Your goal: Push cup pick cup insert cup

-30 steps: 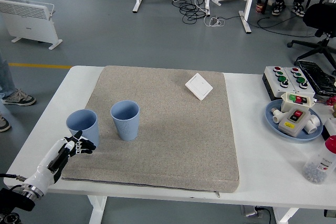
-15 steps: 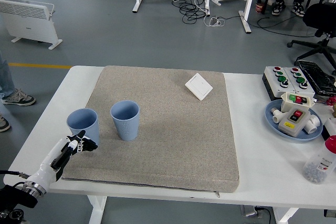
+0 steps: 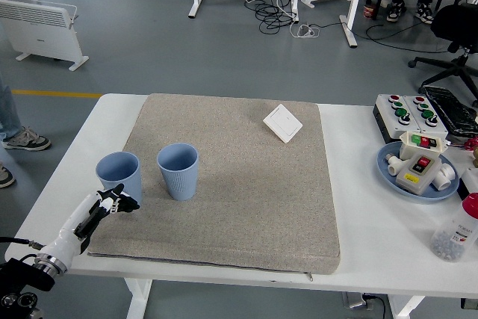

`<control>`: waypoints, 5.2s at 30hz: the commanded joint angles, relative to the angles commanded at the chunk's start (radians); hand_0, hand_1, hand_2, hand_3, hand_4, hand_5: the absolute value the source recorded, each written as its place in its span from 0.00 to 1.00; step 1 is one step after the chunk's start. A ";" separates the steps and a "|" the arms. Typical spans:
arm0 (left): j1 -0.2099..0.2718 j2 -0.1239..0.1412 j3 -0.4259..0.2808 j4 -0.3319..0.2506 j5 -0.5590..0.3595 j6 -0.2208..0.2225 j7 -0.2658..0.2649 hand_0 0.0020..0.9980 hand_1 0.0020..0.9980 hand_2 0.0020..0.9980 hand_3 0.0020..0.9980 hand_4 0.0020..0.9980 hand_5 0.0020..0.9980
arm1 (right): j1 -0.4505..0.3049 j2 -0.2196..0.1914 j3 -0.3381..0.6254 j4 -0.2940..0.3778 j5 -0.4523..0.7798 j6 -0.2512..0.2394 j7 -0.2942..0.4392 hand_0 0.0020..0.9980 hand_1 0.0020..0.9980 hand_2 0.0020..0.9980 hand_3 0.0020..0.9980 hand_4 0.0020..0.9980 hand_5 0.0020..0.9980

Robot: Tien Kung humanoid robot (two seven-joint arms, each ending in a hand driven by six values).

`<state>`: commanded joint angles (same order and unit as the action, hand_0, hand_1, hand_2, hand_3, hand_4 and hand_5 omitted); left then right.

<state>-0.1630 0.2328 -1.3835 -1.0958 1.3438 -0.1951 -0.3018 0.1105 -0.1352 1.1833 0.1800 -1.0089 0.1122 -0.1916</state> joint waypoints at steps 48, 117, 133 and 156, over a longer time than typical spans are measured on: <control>-0.265 -0.015 0.070 0.263 0.032 0.002 -0.040 0.64 0.60 0.51 0.46 0.64 1.00 | 0.010 0.002 -0.033 0.000 0.014 0.003 -0.001 0.79 0.70 0.72 0.59 0.15 0.51; -0.455 0.128 0.190 -0.003 0.422 0.097 -0.016 0.87 0.91 1.00 0.96 1.00 0.74 | -0.001 -0.002 -0.058 0.000 0.034 0.005 -0.005 0.79 0.70 0.72 0.58 0.15 0.51; -0.671 0.119 0.506 0.087 0.848 -0.130 0.148 0.99 0.96 1.00 1.00 1.00 0.66 | 0.004 -0.011 -0.081 0.000 0.065 0.004 -0.005 0.79 0.70 0.72 0.59 0.15 0.51; -0.724 0.098 0.535 0.175 0.925 -0.195 0.166 0.62 0.74 0.86 0.84 0.86 0.24 | 0.007 -0.011 -0.087 0.000 0.068 0.002 -0.004 0.79 0.70 0.72 0.59 0.15 0.50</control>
<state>-0.8872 0.3309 -0.8488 -0.9205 2.2689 -0.3902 -0.1360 0.1171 -0.1464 1.0963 0.1800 -0.9407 0.1142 -0.1956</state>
